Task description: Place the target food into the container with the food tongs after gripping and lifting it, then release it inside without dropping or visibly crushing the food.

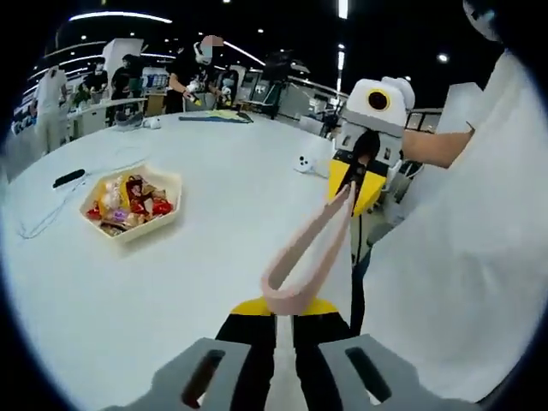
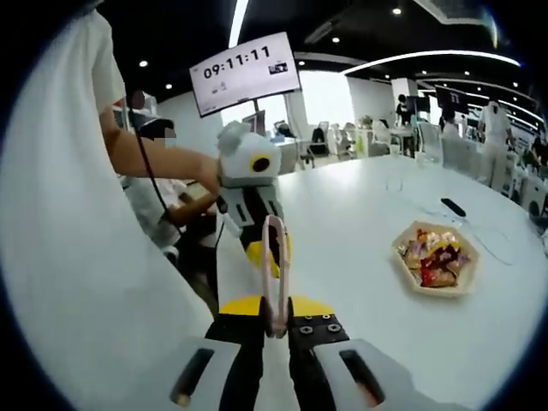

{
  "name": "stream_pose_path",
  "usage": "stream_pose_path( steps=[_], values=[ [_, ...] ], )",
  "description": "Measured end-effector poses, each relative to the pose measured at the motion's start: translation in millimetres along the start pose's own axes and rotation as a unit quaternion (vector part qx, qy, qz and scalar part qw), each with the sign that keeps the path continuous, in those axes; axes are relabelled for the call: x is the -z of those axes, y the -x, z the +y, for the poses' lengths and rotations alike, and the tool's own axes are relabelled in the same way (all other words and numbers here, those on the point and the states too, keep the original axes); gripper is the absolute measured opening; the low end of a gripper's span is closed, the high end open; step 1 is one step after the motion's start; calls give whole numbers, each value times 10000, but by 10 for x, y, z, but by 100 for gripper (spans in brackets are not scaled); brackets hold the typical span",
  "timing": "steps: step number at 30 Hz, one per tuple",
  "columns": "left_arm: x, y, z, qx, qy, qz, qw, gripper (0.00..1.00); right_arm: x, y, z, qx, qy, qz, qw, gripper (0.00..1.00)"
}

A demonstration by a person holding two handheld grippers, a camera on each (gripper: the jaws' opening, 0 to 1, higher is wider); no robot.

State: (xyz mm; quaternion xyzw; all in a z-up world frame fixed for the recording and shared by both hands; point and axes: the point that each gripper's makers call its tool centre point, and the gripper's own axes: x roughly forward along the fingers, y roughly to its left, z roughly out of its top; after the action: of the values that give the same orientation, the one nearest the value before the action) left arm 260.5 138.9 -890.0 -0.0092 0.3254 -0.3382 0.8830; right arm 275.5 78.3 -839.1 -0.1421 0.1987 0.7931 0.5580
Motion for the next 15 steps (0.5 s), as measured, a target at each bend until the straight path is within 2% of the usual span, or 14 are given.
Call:
stream_pose_path(
  steps=[4,7,8,10,11,12,13,15],
  values=[
    [18,79,45,-135,-298,10,9995,9,107,14,-3,68,106,183,9998,9],
    [-16,148,17,-75,-422,24,9991,10,170,2,1,89,213,316,9992,9],
    [-22,163,12,-36,-397,30,9992,15,189,-7,-1,101,266,373,9989,10],
    [-3,184,-61,212,-154,91,9996,31,215,-34,12,58,272,442,9986,10],
    [-4,182,-68,233,-179,94,9995,41,211,-37,19,33,262,429,9987,10],
    [1,181,-92,287,-207,107,9993,45,197,-43,36,-6,274,401,9988,10],
    [6,175,-103,315,-222,125,9992,45,187,-49,43,-17,283,392,9988,11],
    [14,154,-142,366,-267,144,9989,38,182,-67,47,-28,331,415,9986,11]
  ],
)
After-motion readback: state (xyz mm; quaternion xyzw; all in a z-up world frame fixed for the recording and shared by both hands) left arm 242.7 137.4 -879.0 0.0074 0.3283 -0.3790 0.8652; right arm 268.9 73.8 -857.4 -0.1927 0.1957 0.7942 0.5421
